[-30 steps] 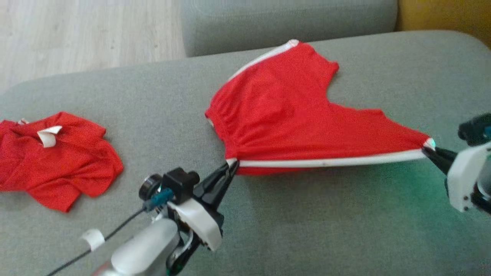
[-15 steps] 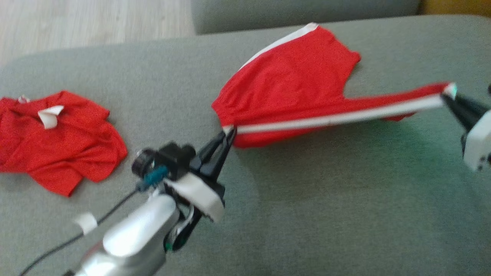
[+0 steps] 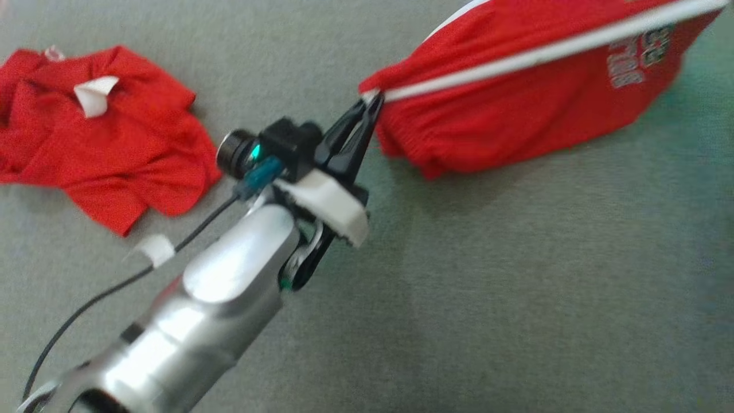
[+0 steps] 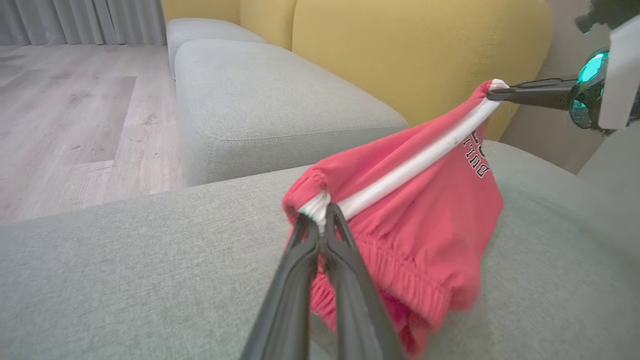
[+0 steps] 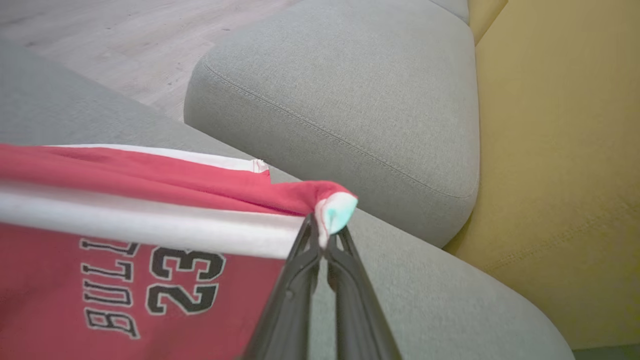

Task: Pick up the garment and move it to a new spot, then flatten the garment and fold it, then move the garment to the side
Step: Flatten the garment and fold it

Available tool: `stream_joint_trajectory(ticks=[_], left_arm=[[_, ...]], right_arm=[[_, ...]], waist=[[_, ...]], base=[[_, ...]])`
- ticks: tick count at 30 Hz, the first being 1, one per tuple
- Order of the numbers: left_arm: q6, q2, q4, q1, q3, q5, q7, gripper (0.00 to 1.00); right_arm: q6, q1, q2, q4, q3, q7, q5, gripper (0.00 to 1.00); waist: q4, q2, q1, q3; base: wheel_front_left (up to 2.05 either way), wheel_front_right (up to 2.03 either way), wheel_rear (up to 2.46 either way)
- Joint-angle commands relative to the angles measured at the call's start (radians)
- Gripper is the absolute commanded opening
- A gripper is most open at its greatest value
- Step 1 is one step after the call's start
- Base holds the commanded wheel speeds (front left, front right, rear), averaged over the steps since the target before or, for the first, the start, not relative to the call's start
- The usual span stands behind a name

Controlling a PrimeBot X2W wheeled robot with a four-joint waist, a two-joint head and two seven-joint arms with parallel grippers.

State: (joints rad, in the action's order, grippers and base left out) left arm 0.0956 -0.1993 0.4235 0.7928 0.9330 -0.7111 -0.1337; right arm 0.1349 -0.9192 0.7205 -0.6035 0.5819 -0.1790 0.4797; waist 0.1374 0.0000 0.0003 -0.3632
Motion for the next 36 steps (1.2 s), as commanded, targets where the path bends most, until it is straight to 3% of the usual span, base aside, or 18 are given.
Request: stream_joint_trajectory(ticks=[1,7,19,20,21,22,24,32,36], left_arm=[[0.005,-0.027,0.004,0.047,-0.052,0.007,-0.005,0.00],[-0.027,0.050,0.100,0.130,-0.039,0.016,-0.029,0.00],[-0.058,0.116,0.210,0.199,-0.026,0.015,-0.075,0.00],[-0.060,0.120,0.217,0.203,-0.024,0.014,-0.077,0.00],[-0.060,0.120,0.217,0.203,-0.024,0.014,-0.077,0.00],[-0.061,0.123,0.224,0.208,-0.023,0.013,-0.079,0.28],[-0.055,0.128,0.239,0.216,-0.023,0.012,-0.083,0.97],[-0.042,0.138,0.288,0.215,-0.041,0.003,-0.112,1.00],[-0.028,0.134,0.298,0.209,-0.072,0.004,-0.123,1.00]], right_arm=[[-0.004,-0.028,0.040,-0.012,-0.019,-0.006,-0.012,0.00],[-0.004,-0.136,0.028,-0.105,0.017,0.015,-0.042,0.00],[-0.004,-0.237,0.016,-0.201,0.091,0.051,-0.034,0.00],[-0.004,-0.248,0.014,-0.207,0.091,0.063,-0.035,0.20],[-0.004,-0.248,0.014,-0.207,0.091,0.063,-0.035,0.20],[-0.004,-0.258,0.012,-0.220,0.088,0.070,-0.034,1.00],[-0.004,-0.273,0.006,-0.245,0.088,0.080,-0.040,1.00],[-0.004,-0.283,-0.035,-0.359,0.040,0.165,-0.029,1.00],[-0.004,-0.266,-0.063,-0.402,-0.017,0.265,0.001,1.00]], waist=[[0.055,0.0000,-0.0003,-0.064],[0.102,0.0000,-0.0003,-0.131],[0.141,0.0000,-0.0003,-0.187],[0.143,0.0000,-0.0003,-0.189],[0.143,0.0000,-0.0003,-0.189],[0.145,0.0000,-0.0003,-0.192],[0.146,0.0000,-0.0003,-0.194],[0.124,0.0000,-0.0003,-0.153],[0.102,0.0000,-0.0003,-0.106]], base=[[0.00,0.00,0.00],[0.00,0.00,0.00],[0.00,0.00,0.00],[0.00,0.00,0.00],[0.00,0.00,0.00],[0.00,0.00,0.00],[0.00,0.00,0.00],[0.00,0.00,0.00],[0.00,0.00,0.00]])
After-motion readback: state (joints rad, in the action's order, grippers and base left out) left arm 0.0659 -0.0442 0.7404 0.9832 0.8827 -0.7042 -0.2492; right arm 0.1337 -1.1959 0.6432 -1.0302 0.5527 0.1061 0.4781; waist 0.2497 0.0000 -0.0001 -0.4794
